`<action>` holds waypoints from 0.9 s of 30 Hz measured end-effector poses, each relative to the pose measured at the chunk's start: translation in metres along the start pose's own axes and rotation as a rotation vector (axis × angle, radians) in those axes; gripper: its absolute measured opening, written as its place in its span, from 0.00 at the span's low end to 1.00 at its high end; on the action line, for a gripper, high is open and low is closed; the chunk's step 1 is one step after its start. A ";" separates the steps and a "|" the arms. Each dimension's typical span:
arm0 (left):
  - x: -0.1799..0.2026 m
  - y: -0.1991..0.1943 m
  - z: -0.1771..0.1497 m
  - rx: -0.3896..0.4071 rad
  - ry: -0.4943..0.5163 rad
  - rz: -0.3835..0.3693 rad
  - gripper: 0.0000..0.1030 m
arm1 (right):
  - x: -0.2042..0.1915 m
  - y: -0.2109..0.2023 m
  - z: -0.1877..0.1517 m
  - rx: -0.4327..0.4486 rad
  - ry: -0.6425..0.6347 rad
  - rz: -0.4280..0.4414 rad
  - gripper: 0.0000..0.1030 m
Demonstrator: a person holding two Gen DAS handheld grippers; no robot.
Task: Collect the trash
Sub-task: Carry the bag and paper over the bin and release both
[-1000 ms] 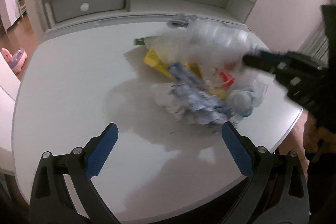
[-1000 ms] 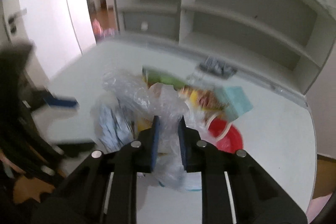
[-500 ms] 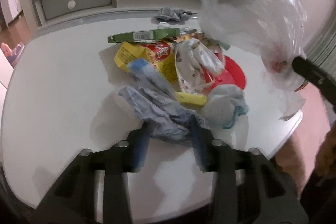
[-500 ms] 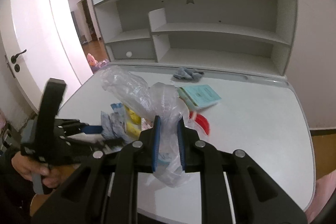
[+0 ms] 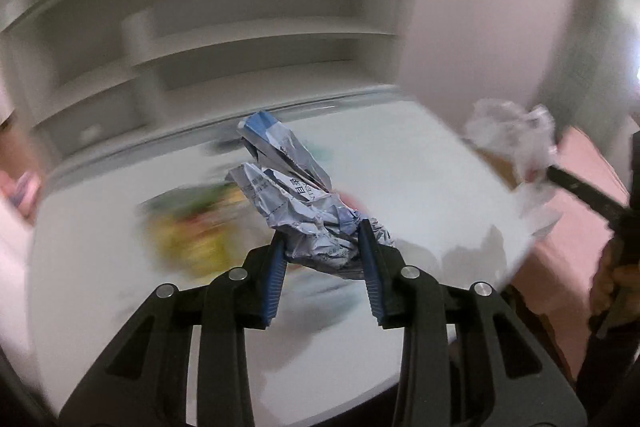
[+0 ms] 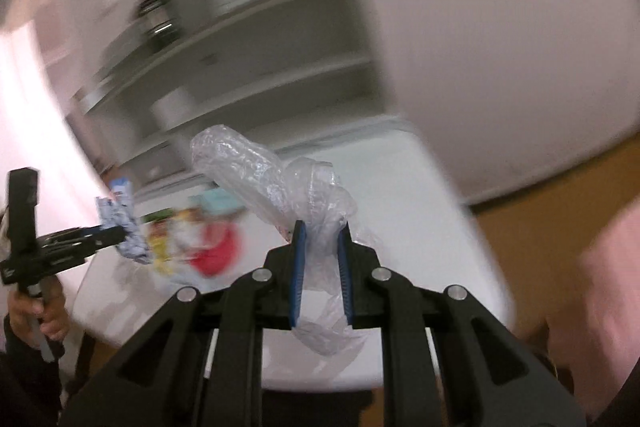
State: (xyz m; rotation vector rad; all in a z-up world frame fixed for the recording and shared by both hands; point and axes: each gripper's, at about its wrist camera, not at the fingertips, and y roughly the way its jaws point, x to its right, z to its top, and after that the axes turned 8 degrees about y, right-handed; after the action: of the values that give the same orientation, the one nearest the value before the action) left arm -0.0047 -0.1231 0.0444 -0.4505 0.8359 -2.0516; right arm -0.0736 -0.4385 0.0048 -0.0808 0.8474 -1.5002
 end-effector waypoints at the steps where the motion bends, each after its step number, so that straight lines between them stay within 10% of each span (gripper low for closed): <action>1: 0.021 0.010 0.008 0.005 0.035 -0.047 0.33 | 0.028 -0.009 -0.004 0.015 0.049 -0.051 0.16; 14: 0.339 0.184 0.005 -0.166 0.499 -0.562 0.34 | 0.287 -0.080 -0.127 -0.017 0.563 -0.493 0.16; 27: 0.413 0.364 -0.078 -0.483 0.506 -0.583 0.34 | 0.391 -0.018 -0.196 -0.211 0.783 -0.547 0.16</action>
State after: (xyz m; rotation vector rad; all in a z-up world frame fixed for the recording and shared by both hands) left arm -0.0752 -0.5808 -0.2625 -0.4785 1.6828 -2.5409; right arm -0.2518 -0.6997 -0.2978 0.1435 1.7137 -1.9797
